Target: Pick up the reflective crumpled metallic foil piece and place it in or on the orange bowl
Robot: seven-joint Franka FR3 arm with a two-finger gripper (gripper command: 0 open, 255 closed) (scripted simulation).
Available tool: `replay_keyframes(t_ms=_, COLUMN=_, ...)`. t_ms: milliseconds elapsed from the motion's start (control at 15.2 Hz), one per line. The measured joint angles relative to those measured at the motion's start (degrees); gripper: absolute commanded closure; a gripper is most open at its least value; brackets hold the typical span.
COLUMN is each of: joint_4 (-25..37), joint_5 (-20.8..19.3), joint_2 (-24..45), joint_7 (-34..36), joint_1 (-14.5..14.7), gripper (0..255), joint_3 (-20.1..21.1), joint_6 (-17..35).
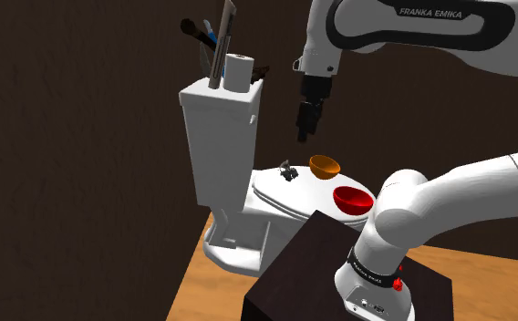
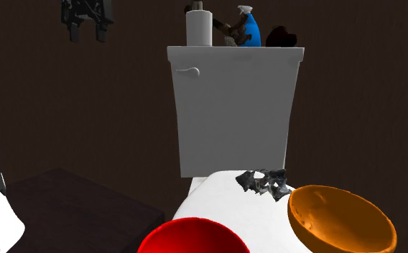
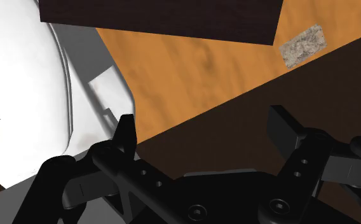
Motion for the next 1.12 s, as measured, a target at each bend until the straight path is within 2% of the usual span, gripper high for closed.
replay_keyframes(t_ms=198, joint_4=-1.6, joint_5=-0.9, joint_2=-0.6, joint_7=-1.8, joint_1=-0.3, gripper=0, joint_3=-1.5, joint_6=1.6)
replay_keyframes(t_ms=660, joint_4=-8.6, joint_5=-6.6, joint_2=-0.8, joint_7=-13.3, joint_1=-2.8, gripper=0, joint_3=-11.5, joint_6=11.3)
replay_keyframes(t_ms=1122, joint_4=-10.5, joint_5=-10.7, joint_2=6.2, joint_7=-25.7, joint_1=-3.8, gripper=0, joint_3=-23.3, joint_6=23.2)
